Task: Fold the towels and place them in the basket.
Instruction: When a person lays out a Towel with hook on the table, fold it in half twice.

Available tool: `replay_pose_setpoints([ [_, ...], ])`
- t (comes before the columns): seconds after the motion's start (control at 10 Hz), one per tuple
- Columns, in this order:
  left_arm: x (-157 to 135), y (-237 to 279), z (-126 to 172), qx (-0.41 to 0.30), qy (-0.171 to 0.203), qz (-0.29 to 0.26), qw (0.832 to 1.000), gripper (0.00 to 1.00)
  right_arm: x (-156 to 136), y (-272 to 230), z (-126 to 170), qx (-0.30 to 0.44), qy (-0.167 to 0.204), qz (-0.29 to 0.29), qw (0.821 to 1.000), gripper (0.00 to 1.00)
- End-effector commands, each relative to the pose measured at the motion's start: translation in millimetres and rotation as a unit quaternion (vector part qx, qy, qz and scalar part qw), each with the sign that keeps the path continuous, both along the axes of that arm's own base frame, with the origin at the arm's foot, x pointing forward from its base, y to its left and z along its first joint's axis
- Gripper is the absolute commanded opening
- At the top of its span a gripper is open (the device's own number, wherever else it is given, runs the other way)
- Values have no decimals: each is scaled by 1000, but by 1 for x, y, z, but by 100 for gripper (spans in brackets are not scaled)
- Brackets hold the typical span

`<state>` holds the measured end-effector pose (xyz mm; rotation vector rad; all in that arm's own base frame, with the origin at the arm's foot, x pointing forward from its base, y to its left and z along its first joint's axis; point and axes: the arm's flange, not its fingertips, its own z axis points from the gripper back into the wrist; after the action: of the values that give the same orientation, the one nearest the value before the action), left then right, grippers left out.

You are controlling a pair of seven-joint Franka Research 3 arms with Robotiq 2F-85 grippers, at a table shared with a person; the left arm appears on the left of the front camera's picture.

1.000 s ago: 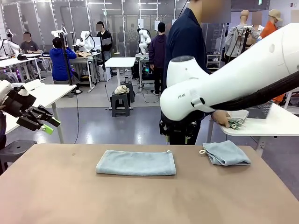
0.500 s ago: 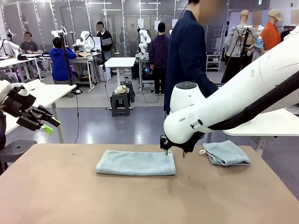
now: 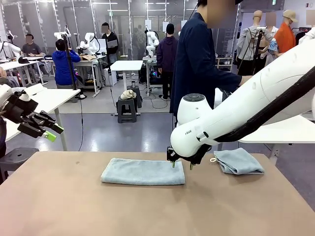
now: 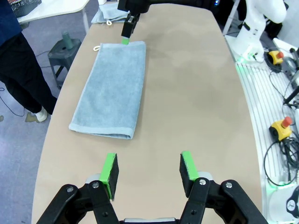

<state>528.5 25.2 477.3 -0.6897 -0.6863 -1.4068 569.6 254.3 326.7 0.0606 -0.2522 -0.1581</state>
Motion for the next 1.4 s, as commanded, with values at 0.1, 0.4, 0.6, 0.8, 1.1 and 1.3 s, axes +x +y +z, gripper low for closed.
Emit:
replay_pose_setpoints([
  [0.1, -1, 0, 2, 7, 2, 4, 1000, 68, 19, 3, -12, -3, -12, 0, 1000, 78],
  [0.4, -1, 0, 2, 7, 2, 4, 1000, 68, 29, 9, -21, -5, 3, 2, 1000, 78],
  [0.6, -1, 0, 2, 7, 2, 4, 1000, 68, 32, 12, -25, -9, 9, 2, 1000, 78],
  [0.8, -1, 0, 2, 7, 2, 4, 1000, 68, 36, 11, -30, -12, 17, 1, 1000, 78],
  [1.1, -1, 0, 2, 7, 2, 4, 1000, 68, 37, 10, -35, -10, 21, 0, 1000, 78],
  [1.3, -1, 0, 2, 7, 2, 4, 1000, 68, 37, 10, -37, -7, 28, 7, 1000, 73],
])
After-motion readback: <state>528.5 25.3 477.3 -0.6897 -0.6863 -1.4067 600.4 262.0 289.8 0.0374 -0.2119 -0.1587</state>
